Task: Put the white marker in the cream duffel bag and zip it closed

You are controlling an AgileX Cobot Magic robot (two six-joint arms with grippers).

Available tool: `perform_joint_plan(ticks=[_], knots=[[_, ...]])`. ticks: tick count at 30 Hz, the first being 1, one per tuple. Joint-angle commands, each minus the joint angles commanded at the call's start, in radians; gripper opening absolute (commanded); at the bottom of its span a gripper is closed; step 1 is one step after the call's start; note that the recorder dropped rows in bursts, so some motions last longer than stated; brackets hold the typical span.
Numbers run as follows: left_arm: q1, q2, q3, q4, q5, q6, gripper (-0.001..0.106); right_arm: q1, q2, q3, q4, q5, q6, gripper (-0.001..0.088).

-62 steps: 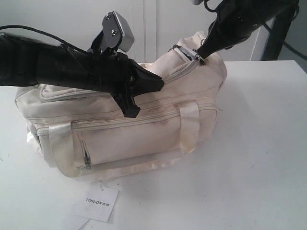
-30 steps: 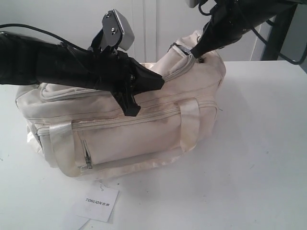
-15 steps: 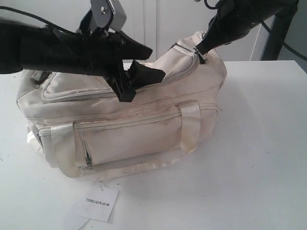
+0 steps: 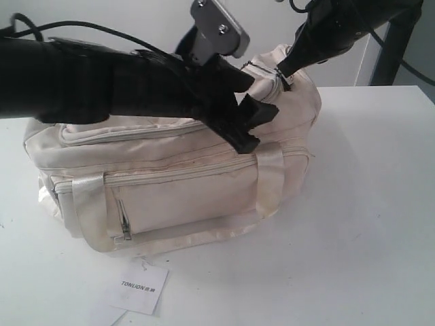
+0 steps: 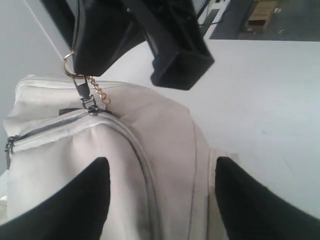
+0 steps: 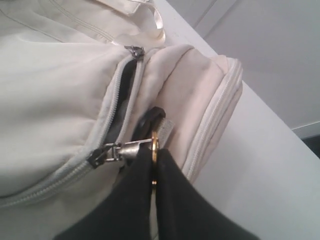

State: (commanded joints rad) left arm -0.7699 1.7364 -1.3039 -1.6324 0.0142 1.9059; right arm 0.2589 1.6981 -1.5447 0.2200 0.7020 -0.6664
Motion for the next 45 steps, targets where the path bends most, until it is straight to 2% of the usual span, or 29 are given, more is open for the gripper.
perform_joint_plan(ticks=[4,10,16,18,21,22,32,45], knots=[[-0.021,0.052,-0.058,0.003,-0.127,0.0,0.061,0.0,0.0,0.0,0.014,0.002,0.0,0.0],[-0.022,0.09,-0.094,0.041,-0.132,0.0,0.059,0.0,0.0,0.0,0.016,0.001,0.015,0.0],[-0.022,0.131,-0.104,0.043,-0.164,0.0,0.048,0.0,0.0,0.0,0.016,0.0,0.017,0.0],[-0.022,0.135,-0.104,0.043,-0.187,0.0,0.037,0.0,0.0,0.0,0.016,0.0,0.017,0.0],[-0.022,0.135,-0.104,0.043,-0.187,0.0,0.004,0.0,0.0,0.0,0.016,0.0,0.017,0.0],[-0.022,0.132,-0.104,0.046,-0.184,0.005,0.0,0.0,0.0,0.0,0.016,0.0,0.017,0.0],[-0.022,0.101,-0.104,0.045,-0.177,0.005,0.0,0.0,0.013,0.0,0.105,-0.104,0.017,0.0],[-0.022,0.066,-0.104,0.037,-0.172,0.003,0.0,0.0,0.052,-0.002,0.114,-0.257,0.017,0.0]])
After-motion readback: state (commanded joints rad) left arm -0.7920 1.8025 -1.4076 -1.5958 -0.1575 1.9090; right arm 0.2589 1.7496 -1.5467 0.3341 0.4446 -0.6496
